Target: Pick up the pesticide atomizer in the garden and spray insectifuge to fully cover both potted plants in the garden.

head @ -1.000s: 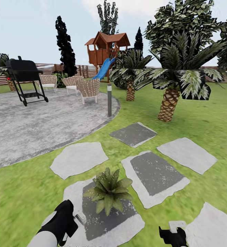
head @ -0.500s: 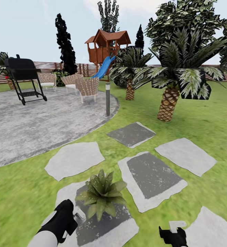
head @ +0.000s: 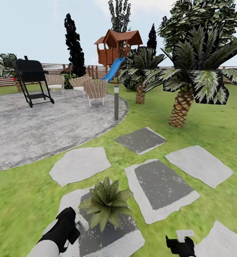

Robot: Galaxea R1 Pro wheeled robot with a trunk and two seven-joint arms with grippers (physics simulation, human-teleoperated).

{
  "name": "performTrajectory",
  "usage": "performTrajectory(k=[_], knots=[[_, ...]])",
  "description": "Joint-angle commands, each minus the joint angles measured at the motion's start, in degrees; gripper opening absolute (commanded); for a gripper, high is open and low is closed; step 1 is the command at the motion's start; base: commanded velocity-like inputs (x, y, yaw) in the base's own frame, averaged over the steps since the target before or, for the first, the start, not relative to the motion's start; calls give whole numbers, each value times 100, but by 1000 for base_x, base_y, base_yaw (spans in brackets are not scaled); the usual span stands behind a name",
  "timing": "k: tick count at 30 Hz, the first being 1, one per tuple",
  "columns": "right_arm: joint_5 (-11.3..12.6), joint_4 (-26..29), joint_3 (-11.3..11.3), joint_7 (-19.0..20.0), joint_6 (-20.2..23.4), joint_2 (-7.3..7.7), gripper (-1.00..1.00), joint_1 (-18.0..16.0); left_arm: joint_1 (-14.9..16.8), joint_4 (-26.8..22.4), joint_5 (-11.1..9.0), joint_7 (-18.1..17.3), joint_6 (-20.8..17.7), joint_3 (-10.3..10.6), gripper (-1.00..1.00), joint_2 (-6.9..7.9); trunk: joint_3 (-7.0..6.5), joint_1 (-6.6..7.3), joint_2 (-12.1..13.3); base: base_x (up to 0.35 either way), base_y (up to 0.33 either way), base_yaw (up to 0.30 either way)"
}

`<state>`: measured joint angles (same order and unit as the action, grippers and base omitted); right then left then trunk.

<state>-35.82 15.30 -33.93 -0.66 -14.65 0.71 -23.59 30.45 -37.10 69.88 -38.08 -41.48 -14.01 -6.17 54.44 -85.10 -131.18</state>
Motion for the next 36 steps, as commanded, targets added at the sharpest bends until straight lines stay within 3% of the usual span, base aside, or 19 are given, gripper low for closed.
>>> performTrajectory(k=[1, 12, 29, 36], knots=[[-63, -9, -44, -5, -29, -1, 100, -5, 4, -5, 57, -51, 5, -29, -100, -20, 11, 1, -2, 0, 0, 219], [-64, -8, -43, -5, -29, -1, 100, -5, 4, 72, 57, -51, 17, 11, -100, -64, 69, 1, -2, 0, 0, 210], [-56, -1, -43, -11, -37, -1, 100, -5, 4, 244, 67, -47, 26, 35, -100, -53, 74, 1, -2, -30, -20, 10], [-56, -1, -43, -13, -38, -1, 100, -5, 4, 201, 55, -26, 18, 15, -100, -59, 74, 1, -2, -153, -14, 218]])
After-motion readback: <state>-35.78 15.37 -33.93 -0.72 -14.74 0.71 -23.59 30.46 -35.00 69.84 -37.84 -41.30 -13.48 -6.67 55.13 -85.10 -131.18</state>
